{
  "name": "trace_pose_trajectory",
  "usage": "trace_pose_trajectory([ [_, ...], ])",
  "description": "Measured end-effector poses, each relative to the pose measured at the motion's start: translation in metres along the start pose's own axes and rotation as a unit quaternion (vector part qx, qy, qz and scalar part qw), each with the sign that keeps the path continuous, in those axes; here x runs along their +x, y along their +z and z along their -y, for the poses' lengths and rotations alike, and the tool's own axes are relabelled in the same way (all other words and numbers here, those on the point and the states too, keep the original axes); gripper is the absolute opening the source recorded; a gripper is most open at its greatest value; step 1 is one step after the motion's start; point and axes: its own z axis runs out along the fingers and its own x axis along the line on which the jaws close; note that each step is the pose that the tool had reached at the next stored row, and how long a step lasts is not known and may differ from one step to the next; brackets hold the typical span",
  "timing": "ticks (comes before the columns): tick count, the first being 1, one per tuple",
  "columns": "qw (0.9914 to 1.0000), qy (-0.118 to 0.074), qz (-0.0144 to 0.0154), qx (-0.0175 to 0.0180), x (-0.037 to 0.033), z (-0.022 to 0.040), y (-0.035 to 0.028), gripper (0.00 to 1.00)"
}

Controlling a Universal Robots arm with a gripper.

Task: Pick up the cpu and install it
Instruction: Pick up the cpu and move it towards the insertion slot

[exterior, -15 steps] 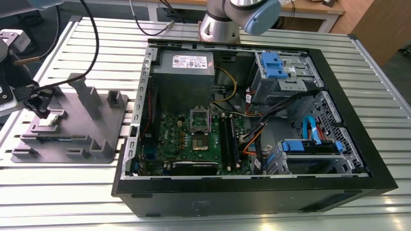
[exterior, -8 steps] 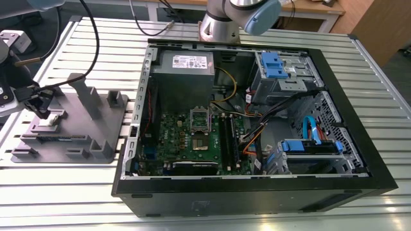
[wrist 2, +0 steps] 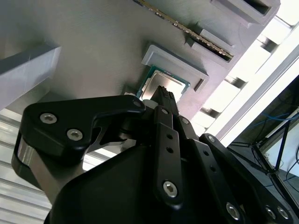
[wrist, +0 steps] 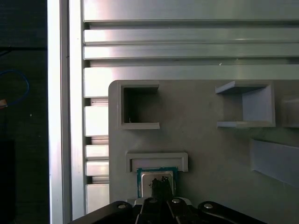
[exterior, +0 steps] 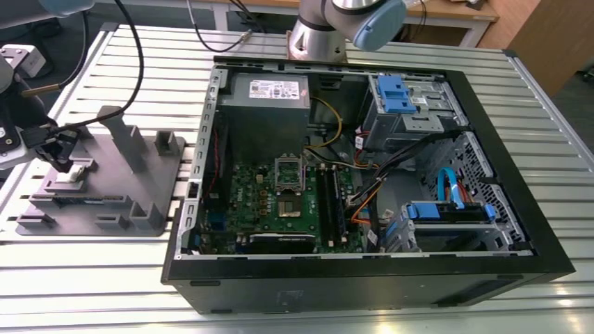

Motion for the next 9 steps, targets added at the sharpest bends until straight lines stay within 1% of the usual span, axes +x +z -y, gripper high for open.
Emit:
trace_pose_trajectory([
  [6,1.00000,0.000,0.0000,0.0000,0.0000,0.0000,0.0000,0.11],
  [8,1.00000,0.000,0.0000,0.0000,0.0000,0.0000,0.0000,0.23],
  [9,1.00000,0.000,0.0000,0.0000,0.0000,0.0000,0.0001,0.23],
])
